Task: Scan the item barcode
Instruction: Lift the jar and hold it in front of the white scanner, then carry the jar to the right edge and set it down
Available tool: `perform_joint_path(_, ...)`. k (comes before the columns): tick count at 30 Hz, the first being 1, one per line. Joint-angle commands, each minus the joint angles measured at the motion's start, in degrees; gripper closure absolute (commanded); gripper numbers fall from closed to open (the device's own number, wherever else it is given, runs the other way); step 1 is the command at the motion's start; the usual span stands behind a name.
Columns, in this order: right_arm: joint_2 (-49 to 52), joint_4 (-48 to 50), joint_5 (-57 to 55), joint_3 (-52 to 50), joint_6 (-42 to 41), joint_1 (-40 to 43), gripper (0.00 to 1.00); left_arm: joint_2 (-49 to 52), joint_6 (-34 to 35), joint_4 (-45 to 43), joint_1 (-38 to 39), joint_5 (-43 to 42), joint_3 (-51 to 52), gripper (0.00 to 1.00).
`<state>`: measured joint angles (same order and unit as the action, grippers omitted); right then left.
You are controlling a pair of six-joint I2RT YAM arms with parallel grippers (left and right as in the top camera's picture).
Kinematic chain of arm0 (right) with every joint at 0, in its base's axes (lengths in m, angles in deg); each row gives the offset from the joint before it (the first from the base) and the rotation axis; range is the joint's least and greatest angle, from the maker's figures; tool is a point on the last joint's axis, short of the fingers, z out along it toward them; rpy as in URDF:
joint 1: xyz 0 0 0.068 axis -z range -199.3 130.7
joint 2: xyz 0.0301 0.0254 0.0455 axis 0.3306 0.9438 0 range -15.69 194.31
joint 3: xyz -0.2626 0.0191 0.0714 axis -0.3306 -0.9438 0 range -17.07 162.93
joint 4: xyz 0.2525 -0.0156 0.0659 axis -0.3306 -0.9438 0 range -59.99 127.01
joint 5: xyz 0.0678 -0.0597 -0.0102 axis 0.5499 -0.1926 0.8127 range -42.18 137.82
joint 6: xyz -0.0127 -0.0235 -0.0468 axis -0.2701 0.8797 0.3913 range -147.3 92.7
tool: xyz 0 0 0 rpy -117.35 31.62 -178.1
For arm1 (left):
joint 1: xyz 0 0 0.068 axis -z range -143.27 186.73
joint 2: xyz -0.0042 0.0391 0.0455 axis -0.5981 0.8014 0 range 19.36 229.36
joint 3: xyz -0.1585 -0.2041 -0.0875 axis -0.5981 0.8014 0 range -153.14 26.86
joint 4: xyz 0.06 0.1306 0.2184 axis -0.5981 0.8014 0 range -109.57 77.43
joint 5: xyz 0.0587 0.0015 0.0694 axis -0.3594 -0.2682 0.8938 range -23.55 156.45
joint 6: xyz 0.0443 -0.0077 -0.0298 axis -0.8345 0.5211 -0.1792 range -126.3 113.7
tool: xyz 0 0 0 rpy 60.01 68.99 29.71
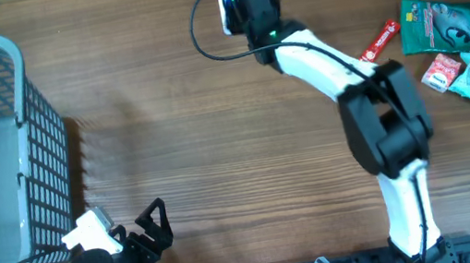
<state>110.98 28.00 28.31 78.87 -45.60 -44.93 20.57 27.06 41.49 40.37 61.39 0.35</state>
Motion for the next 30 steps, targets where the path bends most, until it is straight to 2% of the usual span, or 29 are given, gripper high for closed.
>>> perform_joint_path(1, -15.4, -17.3, -1.0, 1.1, 0.0, 1.4, 0.29, -0.1, 0.1, -0.1, -0.3, -0.3, 0.3, 0.00)
perform_joint_path(4, -23.2, -40.5, -0.8, 1.1, -1.0, 4.1, 0.29, -0.1, 0.1, -0.2, -0.3, -0.3, 0.3, 0.00)
perform_joint_path(7, -26.7, -57.2, 0.7, 1.1, -1.8, 8.4, 0.30, -0.1, 0.1, -0.2, -0.3, -0.3, 0.3, 0.00)
perform_joint_path(9, -26.9, -65.2, 0.8, 1.1, -2.1, 12.2, 0.33, -0.1, 0.1, -0.2, -0.3, -0.3, 0.3, 0.00)
perform_joint_path(11, -26.6, -69.3, 0.7, 0.0, -3.3, 16.4, 0.37, -0.1, 0.1, -0.2, -0.3, -0.3, 0.3, 0.00)
perform_joint_path(14, -26.6, -68.3, 0.7, -5.0, -5.3, 23.8, 0.37, -0.1, 0.1, -0.2, -0.3, -0.3, 0.3, 0.00)
perform_joint_path(16, -26.6, -64.0, 1.5, -10.0, -6.1, 28.1, 0.27, -0.1, 0.1, -0.1, -0.3, -0.3, 0.3, 0.00)
perform_joint_path(17, -26.6, -60.5, 3.2, -13.8, -6.1, 30.7, 0.19, -0.1, 0.1, -0.2, -0.3, -0.3, 0.3, 0.00)
perform_joint_path(18, -26.6, -58.2, 4.7, -16.2, -6.1, 32.5, 0.16, -0.1, 0.1, -0.2, -0.3, -0.3, 0.3, 0.00)
perform_joint_path(21, -26.3, -52.9, 8.8, -22.6, -6.6, 38.6, 0.17, -0.1, 0.1, -0.2, -0.3, -0.3, 0.3, 0.00)
perform_joint_path(22, -26.0, -51.1, 8.9, -24.6, -9.0, 41.4, 0.17, -0.1, 0.1, -0.1, -0.3, -0.3, 0.3, 0.00)
perform_joint_path(24, -25.2, -49.1, 9.0, -25.4, -12.2, 45.2, 0.12, -0.1, 0.1, -0.1, -0.3, -0.3, 0.3, 0.01)
perform_joint_path(27, -25.3, -48.2, 14.9, -24.1, -11.4, 49.1, 0.00, -0.1, 0.1, -0.2, -0.3, -0.3, 0.3, 0.00)
perform_joint_path(30, -25.3, -48.9, 24.5, -20.2, -6.0, 50.4, 0.00, -0.1, 0.1, -0.2, -0.3, -0.3, 0.3, 0.00)
